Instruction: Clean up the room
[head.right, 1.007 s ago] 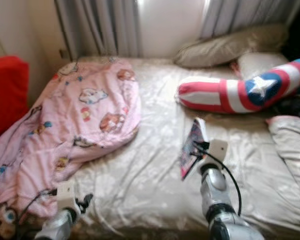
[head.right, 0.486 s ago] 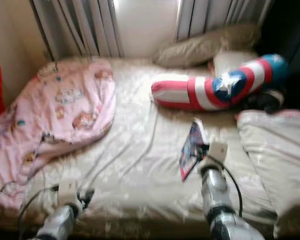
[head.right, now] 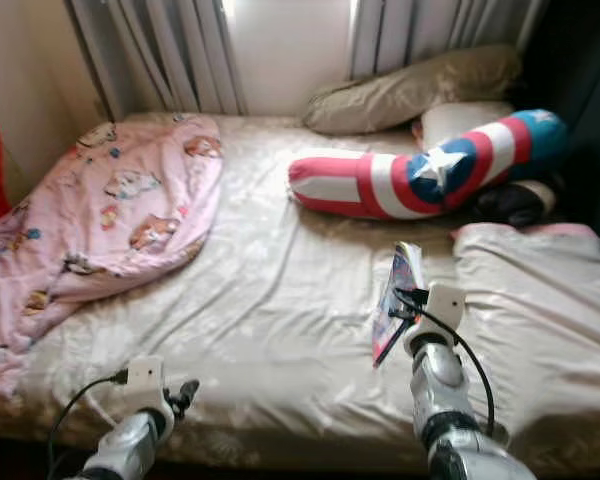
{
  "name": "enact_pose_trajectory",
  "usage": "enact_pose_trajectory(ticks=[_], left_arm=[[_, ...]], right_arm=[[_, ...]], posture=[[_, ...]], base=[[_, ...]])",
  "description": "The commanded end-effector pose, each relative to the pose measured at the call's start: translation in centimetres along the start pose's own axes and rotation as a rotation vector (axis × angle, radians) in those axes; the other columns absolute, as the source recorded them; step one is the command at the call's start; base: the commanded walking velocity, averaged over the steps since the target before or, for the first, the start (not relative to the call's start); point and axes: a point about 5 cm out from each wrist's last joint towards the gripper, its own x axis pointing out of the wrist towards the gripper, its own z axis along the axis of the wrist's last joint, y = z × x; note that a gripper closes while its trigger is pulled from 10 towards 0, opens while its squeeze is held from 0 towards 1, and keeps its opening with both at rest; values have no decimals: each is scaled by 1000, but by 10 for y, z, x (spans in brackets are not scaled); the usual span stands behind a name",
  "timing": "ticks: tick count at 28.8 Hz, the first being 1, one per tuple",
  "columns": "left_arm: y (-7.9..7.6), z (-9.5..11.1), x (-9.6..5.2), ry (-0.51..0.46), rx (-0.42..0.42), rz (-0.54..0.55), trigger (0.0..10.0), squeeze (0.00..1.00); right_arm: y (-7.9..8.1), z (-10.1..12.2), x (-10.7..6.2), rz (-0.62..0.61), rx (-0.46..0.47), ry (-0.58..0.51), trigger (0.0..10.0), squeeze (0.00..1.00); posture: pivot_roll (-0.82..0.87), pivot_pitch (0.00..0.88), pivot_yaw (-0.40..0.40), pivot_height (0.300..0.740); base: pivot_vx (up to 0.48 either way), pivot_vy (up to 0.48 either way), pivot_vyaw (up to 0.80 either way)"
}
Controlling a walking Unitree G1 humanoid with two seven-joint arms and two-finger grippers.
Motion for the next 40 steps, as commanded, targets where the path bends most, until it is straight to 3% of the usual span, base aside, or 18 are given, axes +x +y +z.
enact_pose_trajectory(ticks=[1,15,32,40], left_arm=[[4,1,0,-2,0,10,10000,0],[5,-1,-1,11,-14,4,10000,0],[6,-2,-1,14,-14,0,10000,0],[7,-2,-1,12,-13,7,10000,0]], right_arm=[[5,9,4,14,7,-40,10000,0],[5,7,3,16,4,-34,10000,0],[4,5,3,3,17,-18,10000,0],[4,6,2,3,16,-28,10000,0]], posture=[[84,0,-20,740],[82,0,-18,740],[84,0,-19,740],[84,0,-19,740]], base=[[0,0,0],[0,0,0],[322,0,0],[0,0,-350]])
